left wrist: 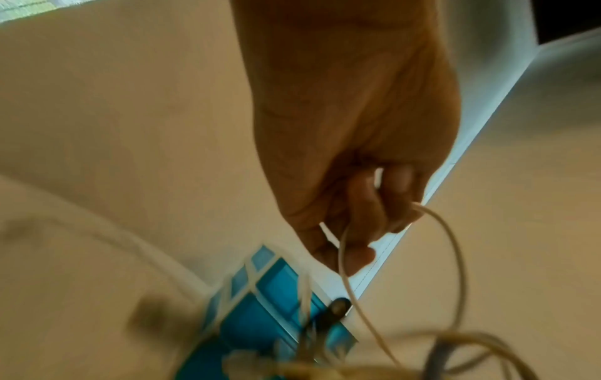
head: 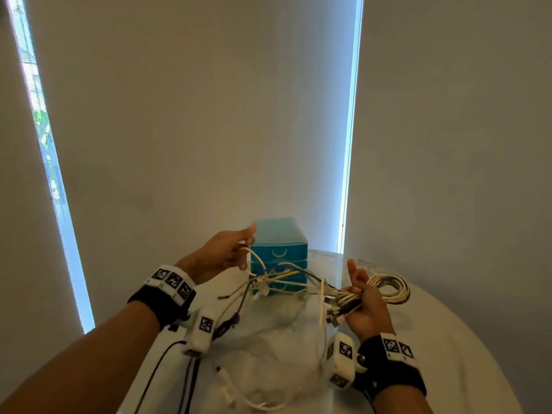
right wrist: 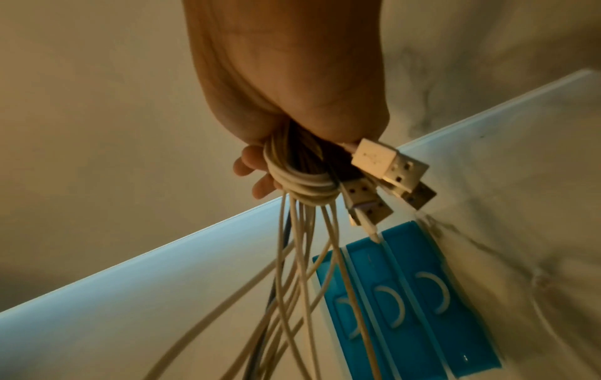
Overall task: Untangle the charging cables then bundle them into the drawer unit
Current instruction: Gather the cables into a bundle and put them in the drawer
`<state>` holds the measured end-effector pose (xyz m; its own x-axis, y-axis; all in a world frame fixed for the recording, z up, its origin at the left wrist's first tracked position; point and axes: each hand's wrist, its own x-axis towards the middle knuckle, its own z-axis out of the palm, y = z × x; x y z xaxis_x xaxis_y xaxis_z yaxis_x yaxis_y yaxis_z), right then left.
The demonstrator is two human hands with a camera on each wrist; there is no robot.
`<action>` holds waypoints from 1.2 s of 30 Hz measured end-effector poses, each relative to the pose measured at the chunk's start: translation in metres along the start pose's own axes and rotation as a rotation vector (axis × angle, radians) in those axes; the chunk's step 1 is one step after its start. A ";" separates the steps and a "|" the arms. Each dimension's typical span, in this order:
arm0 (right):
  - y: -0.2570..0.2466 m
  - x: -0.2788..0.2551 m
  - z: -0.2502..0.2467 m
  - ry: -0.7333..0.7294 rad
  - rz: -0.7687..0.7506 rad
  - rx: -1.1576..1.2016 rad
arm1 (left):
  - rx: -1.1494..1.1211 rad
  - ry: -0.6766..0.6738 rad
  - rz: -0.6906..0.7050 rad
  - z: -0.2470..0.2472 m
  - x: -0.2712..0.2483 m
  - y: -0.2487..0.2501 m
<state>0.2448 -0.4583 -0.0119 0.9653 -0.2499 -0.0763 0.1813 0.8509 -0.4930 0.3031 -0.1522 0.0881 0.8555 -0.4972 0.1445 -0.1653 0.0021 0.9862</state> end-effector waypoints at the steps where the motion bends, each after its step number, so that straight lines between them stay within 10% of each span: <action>1: -0.002 0.004 0.000 0.007 0.008 -0.004 | 0.095 -0.019 -0.007 -0.005 -0.005 0.005; 8: -0.033 0.008 0.044 -0.072 -0.026 -0.123 | 1.018 -0.248 0.084 -0.031 -0.036 -0.006; 14: -0.050 -0.007 0.084 -0.138 -0.071 -0.288 | 1.823 -0.237 0.618 -0.062 -0.032 -0.033; 22: -0.059 -0.018 0.119 -0.143 -0.108 -0.446 | 1.915 -0.092 0.810 -0.079 -0.043 -0.043; 28: -0.069 -0.022 0.139 -0.237 -0.079 -0.408 | 1.204 0.648 0.328 -0.094 -0.051 -0.030; 36: -0.062 -0.035 0.163 -0.279 -0.137 -0.481 | 1.163 0.562 -0.157 -0.063 -0.050 -0.034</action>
<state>0.2304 -0.4271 0.1629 0.9640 -0.1560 0.2155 0.2651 0.4974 -0.8260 0.2971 -0.0730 0.0525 0.9449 0.0069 0.3274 -0.1283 -0.9120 0.3895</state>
